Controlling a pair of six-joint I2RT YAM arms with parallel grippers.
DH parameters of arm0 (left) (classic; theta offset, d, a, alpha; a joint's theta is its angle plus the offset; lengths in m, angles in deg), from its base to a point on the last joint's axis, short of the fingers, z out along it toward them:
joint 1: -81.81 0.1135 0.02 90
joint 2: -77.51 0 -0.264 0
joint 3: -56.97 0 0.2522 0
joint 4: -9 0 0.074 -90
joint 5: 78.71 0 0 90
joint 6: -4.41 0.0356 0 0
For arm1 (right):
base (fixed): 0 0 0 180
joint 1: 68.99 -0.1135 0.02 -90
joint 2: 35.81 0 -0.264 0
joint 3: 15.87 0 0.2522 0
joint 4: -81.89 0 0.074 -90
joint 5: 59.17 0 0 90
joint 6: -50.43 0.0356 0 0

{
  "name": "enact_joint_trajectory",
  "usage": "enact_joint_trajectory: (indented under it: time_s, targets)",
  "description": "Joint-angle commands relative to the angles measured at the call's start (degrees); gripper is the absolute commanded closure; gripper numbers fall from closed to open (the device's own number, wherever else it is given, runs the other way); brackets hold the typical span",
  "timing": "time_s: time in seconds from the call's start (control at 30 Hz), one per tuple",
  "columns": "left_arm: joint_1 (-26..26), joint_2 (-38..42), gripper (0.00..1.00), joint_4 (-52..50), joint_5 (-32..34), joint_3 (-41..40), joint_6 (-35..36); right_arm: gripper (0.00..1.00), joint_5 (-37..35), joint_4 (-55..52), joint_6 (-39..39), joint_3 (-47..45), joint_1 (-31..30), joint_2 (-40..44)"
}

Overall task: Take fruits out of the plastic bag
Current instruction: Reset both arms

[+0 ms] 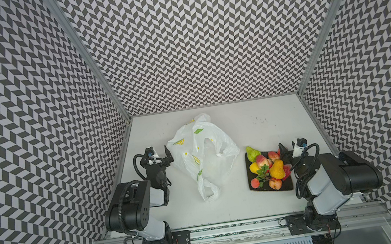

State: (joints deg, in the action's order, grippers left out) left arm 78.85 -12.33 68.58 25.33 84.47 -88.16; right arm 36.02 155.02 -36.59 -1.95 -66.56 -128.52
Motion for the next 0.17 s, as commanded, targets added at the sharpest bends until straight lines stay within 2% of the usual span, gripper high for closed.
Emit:
enact_joint_trajectory:
  time_s: [0.0,0.13]
  targets:
    - [0.46,-0.34,0.0,-1.2,-0.16,1.14,0.28,0.34,-0.21,20.83,-0.1,-1.52,0.2,-0.64]
    - [0.41,0.55,0.0,0.74,-0.42,-0.45,0.47,0.31,-2.46,20.77,1.01,-1.52,0.37,-0.59]
